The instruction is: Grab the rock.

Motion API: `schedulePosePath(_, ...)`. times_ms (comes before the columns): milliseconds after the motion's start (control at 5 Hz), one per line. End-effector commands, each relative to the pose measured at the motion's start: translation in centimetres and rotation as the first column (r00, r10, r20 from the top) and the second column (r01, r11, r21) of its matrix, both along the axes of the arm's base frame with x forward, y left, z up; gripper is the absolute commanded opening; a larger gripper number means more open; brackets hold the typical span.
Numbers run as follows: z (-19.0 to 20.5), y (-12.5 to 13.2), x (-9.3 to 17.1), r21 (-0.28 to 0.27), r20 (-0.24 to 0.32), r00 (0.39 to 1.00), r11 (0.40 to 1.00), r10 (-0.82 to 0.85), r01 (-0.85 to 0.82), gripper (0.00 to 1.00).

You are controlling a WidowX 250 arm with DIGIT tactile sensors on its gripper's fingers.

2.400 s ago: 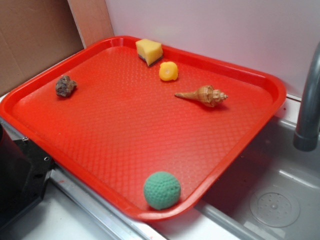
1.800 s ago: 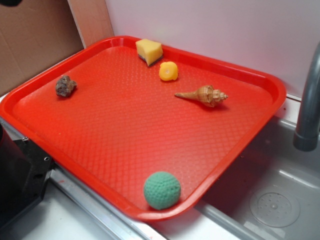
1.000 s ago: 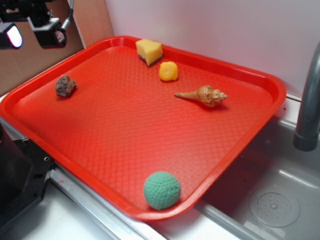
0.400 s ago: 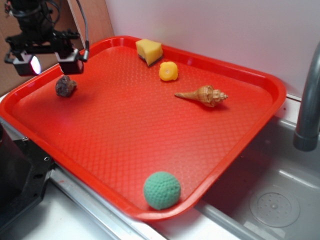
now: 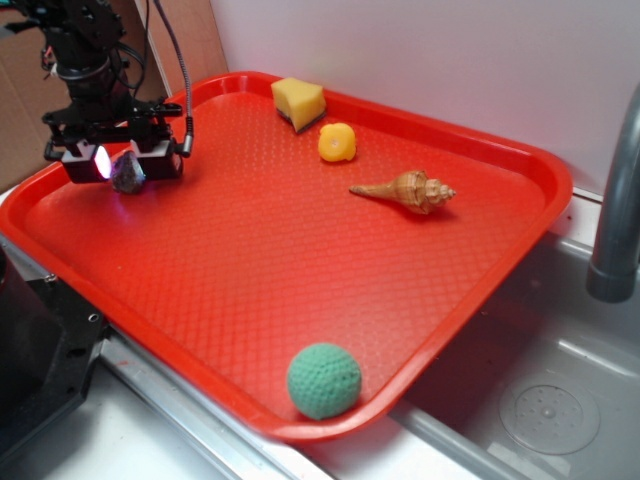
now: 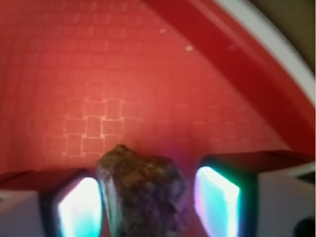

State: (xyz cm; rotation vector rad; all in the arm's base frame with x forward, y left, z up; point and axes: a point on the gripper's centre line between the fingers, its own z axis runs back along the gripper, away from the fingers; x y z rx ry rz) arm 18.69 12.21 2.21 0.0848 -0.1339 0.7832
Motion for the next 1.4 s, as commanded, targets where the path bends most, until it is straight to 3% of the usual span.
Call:
schedulePosePath(0,1.9,0.3,-1.3,-0.014,0.017,1.000,1.000,-0.005,0.006,0.00)
schedulePosePath(200,4.8,-0.7,-0.6,-0.026,-0.067,0.987,0.989,-0.144,0.142,0.00)
schedulePosePath(400,8.3,-4.6,0.9,-0.037,-0.120,0.960,0.967,-0.253,0.251,0.00)
schedulePosePath(600,11.4,-9.3,2.3,-0.129,-0.084,0.912,0.912,-0.401,0.390,0.00)
schedulePosePath(1000,18.0,-15.1,1.2,-0.126,0.019,0.852,0.844,-0.523,0.521,0.00)
schedulePosePath(1200,18.1,-15.7,1.1,-0.085,0.022,0.838,0.834,-0.545,0.544,0.00)
